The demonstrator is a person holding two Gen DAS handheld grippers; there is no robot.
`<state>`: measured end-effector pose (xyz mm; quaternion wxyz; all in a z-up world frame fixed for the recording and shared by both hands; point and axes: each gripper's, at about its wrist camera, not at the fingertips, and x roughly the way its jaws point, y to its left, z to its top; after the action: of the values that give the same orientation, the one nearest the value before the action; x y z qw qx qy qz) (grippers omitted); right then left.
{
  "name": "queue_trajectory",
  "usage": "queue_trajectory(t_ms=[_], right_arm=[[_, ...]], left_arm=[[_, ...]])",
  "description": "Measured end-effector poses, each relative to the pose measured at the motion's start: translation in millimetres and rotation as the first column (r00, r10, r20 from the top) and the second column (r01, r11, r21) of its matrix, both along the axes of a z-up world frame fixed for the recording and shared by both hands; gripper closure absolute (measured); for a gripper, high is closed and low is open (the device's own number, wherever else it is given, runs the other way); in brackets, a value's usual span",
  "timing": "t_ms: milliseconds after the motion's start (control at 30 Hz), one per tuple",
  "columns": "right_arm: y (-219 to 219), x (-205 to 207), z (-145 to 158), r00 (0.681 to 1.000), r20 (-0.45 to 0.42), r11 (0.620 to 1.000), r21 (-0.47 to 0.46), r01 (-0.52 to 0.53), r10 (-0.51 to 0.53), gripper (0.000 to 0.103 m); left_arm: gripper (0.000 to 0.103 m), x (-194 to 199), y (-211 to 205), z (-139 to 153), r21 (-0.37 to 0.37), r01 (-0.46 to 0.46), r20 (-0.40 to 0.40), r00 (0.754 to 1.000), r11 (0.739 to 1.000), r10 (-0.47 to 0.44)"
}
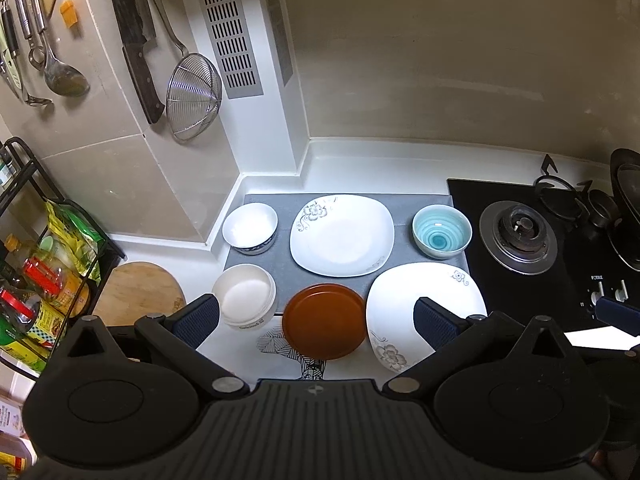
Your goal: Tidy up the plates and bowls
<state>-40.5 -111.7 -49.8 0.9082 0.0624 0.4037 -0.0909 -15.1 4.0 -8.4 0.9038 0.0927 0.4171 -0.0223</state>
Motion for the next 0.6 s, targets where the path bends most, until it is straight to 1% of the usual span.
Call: queue_trajectory(t_ms=[600], right_arm=[[-4.7,-2.5,-3.4,1.000,-0.009,1.000,0.010,-0.020,0.021,0.000]], left_arm=[[0.000,-1.4,-0.5,-3.1,-0.010,-0.025,-0.021,0.999,1.000,0.025]])
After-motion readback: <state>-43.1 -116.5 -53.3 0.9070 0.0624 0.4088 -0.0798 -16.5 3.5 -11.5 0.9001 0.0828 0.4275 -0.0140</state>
